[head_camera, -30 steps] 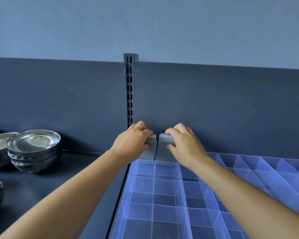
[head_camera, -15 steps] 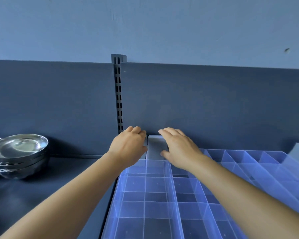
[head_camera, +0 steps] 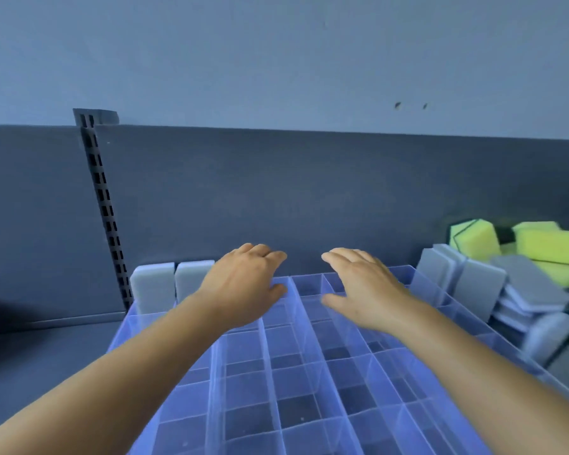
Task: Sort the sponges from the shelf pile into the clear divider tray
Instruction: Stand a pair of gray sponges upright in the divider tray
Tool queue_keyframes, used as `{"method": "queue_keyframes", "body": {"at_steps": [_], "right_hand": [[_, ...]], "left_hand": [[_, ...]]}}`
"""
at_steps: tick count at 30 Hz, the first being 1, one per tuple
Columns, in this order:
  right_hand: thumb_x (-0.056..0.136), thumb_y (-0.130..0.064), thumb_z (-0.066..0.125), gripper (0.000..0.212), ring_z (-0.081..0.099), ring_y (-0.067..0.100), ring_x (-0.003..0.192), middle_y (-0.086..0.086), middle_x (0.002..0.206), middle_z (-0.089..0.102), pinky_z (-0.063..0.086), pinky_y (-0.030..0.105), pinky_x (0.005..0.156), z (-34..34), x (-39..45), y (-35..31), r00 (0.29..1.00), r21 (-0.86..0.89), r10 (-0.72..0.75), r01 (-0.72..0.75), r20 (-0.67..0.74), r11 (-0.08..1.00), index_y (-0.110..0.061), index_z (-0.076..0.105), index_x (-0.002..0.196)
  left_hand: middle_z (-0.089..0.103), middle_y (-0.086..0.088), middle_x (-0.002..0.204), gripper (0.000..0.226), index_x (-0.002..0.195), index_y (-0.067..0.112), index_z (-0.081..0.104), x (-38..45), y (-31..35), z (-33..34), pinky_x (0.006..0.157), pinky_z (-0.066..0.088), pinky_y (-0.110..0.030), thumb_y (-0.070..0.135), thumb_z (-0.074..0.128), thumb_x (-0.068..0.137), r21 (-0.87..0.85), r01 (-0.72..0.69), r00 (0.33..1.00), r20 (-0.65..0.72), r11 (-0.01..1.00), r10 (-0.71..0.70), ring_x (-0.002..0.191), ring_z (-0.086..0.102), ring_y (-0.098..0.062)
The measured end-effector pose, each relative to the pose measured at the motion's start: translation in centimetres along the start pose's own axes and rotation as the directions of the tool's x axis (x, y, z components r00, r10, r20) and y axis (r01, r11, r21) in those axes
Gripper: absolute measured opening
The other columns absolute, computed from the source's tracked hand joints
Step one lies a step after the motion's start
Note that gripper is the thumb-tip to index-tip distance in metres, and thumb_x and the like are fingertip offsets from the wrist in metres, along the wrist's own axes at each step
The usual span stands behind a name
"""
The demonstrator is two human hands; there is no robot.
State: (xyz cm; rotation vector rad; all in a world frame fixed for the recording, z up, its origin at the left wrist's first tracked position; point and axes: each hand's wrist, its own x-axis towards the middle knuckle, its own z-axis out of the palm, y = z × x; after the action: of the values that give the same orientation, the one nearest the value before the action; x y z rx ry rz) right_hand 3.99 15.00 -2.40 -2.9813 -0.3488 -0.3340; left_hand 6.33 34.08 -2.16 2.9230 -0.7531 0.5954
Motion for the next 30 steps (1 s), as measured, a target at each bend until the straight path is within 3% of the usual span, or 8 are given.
{"method": "queue_keyframes", "body": {"at_steps": [14, 20, 26, 30], "right_hand": [[0.091, -0.041, 0.052, 0.064, 0.021, 0.017, 0.143, -0.002, 0.155, 0.024, 0.016, 0.028, 0.114, -2.5, -4.5, 16.0, 0.992, -0.061, 0.128, -0.129, -0.017, 0.990, -0.019, 0.027, 0.146], [0.093, -0.041, 0.048, 0.054, 0.028, 0.020, 0.137, -0.001, 0.145, 0.035, 0.020, 0.030, 0.113, -2.2, -5.3, 21.4, 0.975, -0.170, 0.205, -0.217, -0.085, 0.961, -0.018, 0.034, 0.139], [0.093, -0.042, 0.046, 0.055, 0.024, 0.021, 0.137, -0.001, 0.143, 0.036, 0.016, 0.032, 0.114, -1.3, -5.2, 24.7, 0.965, -0.221, 0.246, -0.261, -0.094, 0.940, -0.018, 0.030, 0.140], [0.092, -0.044, 0.048, 0.052, 0.027, 0.020, 0.135, -0.003, 0.138, 0.041, 0.017, 0.032, 0.113, -0.7, -4.8, 25.8, 0.970, -0.226, 0.214, -0.235, -0.115, 0.945, -0.021, 0.034, 0.137]], "left_hand": [[0.046, 0.003, 0.141, 0.053, 0.146, 0.025, 0.031, 9.1, 15.1, 3.6, 0.103, 0.036, -0.029, 0.041, 0.045, 0.096, -0.073, -0.146, 0.988, 0.049, 0.987, 0.149, 0.130, 0.041, -0.018], [0.047, 0.001, 0.139, 0.050, 0.144, 0.023, 0.034, 13.7, 19.8, 6.0, 0.102, 0.037, -0.033, 0.036, 0.045, 0.097, -0.072, -0.193, 0.977, 0.084, 0.979, 0.198, 0.128, 0.042, -0.021], [0.025, 0.005, 0.155, 0.058, 0.150, 0.025, 0.019, 17.4, 22.1, 8.9, 0.111, 0.029, -0.034, 0.020, 0.045, 0.099, -0.021, -0.255, 0.959, 0.124, 0.967, 0.255, 0.137, 0.030, -0.020], [0.018, 0.009, 0.157, 0.065, 0.150, 0.029, 0.020, 18.7, 22.0, 9.7, 0.114, 0.024, -0.032, 0.007, 0.048, 0.095, 0.047, -0.308, 0.944, 0.139, 0.950, 0.299, 0.142, 0.021, -0.019]]}}
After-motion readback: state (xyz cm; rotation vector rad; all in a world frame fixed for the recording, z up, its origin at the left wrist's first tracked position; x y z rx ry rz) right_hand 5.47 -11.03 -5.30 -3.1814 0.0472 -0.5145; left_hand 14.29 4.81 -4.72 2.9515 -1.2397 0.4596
